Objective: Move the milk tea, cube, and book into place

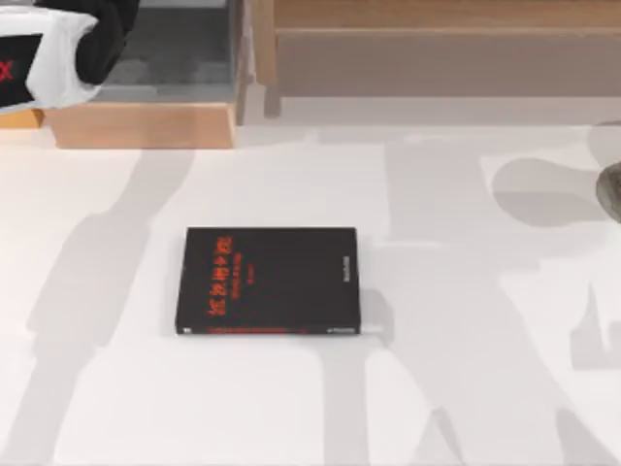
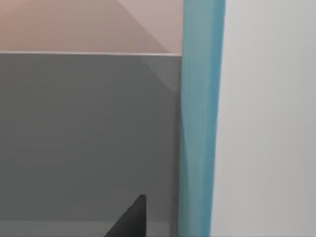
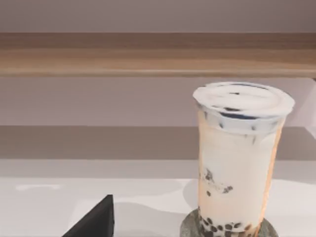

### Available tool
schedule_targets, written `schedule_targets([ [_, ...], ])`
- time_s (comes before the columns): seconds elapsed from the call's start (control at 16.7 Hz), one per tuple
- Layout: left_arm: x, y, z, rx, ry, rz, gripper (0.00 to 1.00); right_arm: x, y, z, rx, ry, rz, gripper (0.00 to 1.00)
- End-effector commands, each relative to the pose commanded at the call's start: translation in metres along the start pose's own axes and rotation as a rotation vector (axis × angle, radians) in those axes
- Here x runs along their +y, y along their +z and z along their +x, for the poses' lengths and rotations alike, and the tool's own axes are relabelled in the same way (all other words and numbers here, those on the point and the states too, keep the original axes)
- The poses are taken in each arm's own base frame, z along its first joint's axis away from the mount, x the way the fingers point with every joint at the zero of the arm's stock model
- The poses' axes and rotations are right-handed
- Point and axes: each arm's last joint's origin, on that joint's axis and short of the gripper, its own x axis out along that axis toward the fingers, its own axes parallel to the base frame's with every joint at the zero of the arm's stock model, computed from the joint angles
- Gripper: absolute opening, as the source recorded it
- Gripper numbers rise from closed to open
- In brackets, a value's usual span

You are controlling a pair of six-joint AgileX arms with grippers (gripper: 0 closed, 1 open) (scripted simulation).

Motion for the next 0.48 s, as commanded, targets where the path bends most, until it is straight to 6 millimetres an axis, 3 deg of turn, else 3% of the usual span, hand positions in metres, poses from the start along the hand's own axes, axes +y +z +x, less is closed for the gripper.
schedule_targets([
  [0.48, 0.0, 0.0, 0.0, 0.0, 0.0, 0.0, 0.02, 0.0, 0.0, 0.0, 0.0, 0.0, 0.0, 1.0],
])
